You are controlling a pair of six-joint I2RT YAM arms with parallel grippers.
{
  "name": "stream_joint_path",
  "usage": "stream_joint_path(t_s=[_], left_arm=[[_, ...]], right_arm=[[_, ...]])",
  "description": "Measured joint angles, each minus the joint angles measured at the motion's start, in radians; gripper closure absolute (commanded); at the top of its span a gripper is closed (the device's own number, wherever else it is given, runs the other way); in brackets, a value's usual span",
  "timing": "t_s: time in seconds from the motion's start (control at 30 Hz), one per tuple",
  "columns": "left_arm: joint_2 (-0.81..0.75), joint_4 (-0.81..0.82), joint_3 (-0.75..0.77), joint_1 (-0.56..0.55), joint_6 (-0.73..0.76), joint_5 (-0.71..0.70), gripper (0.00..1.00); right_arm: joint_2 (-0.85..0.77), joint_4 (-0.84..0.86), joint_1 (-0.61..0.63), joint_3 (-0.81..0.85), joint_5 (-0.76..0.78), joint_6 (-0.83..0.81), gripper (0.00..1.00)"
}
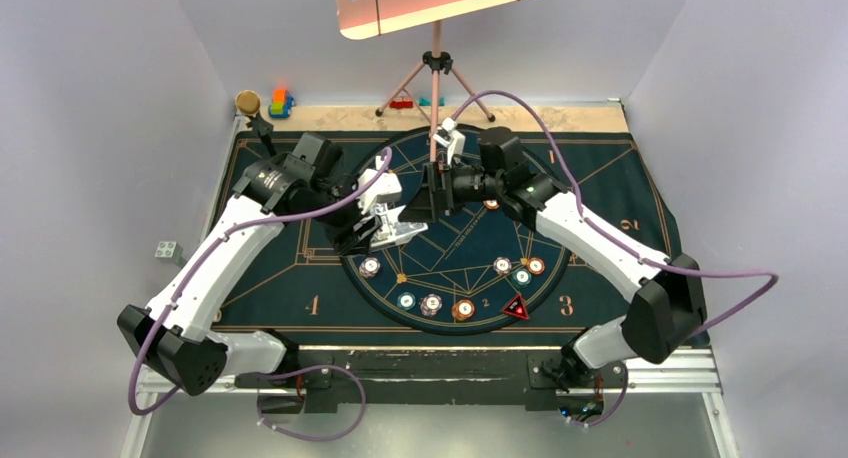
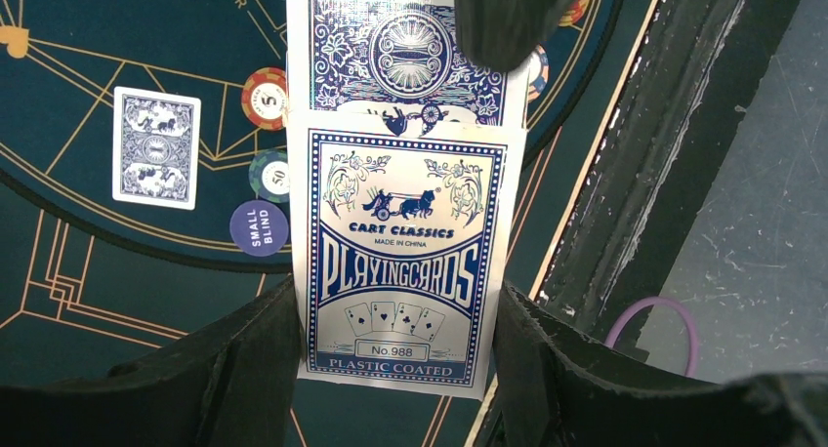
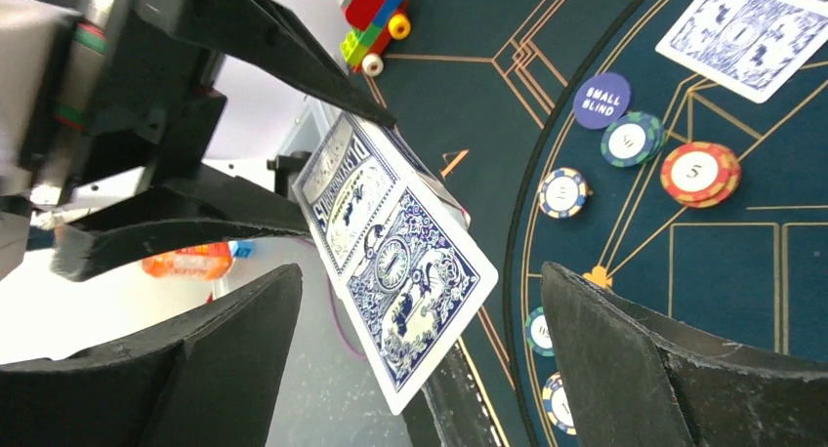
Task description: Distribute texas hold em gaming equipment
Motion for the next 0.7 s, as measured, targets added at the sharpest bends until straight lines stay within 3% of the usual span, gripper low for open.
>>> stream_joint_path(t_s=[0.1, 0.3, 0.7], left_arm=[[0.007, 0.0, 0.013, 0.0, 0.0, 0.0, 1.0], [0.008, 0.001, 0.029, 0.0, 0.0, -0.004, 1.0], [0.008, 0.0, 0.029, 0.0, 0.0, -0.003, 1.0]], right_arm=[[0.037, -0.001, 0.019, 0.001, -0.019, -0.007, 0.03], [0.079, -0.024, 0.027, 0.001, -0.023, -0.016, 0.15], [0.05, -0.021, 0.023, 0.001, -0.003, -0.014, 0.17]])
